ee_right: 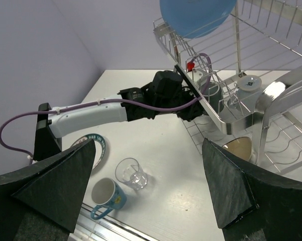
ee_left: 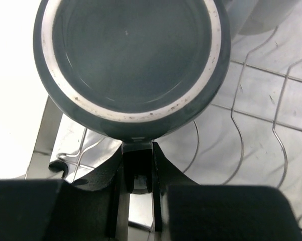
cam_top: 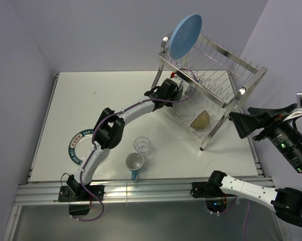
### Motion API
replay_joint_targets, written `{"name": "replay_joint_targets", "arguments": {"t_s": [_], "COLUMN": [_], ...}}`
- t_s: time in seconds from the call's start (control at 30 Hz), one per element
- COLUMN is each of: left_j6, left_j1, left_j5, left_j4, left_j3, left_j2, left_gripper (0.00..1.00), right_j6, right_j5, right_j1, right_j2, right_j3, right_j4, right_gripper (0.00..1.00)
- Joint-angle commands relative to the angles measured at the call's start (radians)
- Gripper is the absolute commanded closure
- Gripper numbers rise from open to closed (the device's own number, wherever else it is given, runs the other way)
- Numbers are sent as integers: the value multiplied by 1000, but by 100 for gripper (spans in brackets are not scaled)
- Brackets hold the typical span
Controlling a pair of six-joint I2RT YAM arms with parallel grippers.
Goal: Load the mixed dishes into the dish rack
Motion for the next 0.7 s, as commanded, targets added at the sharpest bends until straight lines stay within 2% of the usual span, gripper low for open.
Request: {"name": "replay_joint_targets", "arguments": {"t_s": [0.0,0.07,0.1,0.17,0.2,0.23,0.43,0.67], "left_j6": [23,25,20,17,14,12,2,-21], "left_j1": [-5,-4,-5,-5,-5,-5,-16,-37], "left_j5": [-45,-48,-51,-64,-68,-74,-113,-145], "left_j4": [78,86,86,86,84,81,98,113], "left_j3": [93,93,91,79,75,68,3,-97], "left_j2": [11,7,4,-1,-5,-9,-58,-117], "left_gripper": [100,91,78,62,49,45,27,25], "right_j6": [-14,-14,-16,-19,-22,-23,-37,-42], "right_j5": [-17,-22,-22,-22,-21,-19,-16,-5], "right_j1": [-6,-6,-6,-6,-6,-6,-6,-6], "right_j2": [22,23,19,15,9,8,-5,-15], "right_j3": [-2,-8,-10,-22,-23,-27,-48,-59], "right_j4": [18,21,21,31,34,38,55,64], "right_gripper": [7,7,7,7,7,7,6,6]}}
